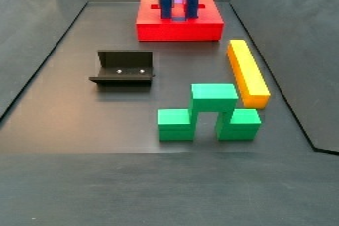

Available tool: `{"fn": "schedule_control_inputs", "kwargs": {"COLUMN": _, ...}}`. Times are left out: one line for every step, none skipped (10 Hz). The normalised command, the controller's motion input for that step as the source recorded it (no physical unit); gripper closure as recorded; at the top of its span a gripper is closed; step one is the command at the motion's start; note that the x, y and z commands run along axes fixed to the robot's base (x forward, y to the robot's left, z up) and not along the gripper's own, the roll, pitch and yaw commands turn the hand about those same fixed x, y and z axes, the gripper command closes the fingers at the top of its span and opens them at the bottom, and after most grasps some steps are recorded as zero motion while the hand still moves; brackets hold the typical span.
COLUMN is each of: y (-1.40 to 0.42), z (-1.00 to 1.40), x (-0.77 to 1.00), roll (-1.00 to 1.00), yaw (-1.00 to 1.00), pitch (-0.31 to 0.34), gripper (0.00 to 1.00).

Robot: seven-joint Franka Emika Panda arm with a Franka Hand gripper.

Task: Pick up the blue object. Move up. Place the blue object on the fixture. Regrasp the blue object. Move to above the board. Insert the blue object.
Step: Insert the blue object.

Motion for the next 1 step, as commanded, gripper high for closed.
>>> {"fn": "schedule_control_inputs", "kwargs": {"y": -0.28, "z": -0.30, "x": -0.10, "roll": 0.00, "yaw": -0.04, "pitch": 0.019, "gripper": 1.00}}
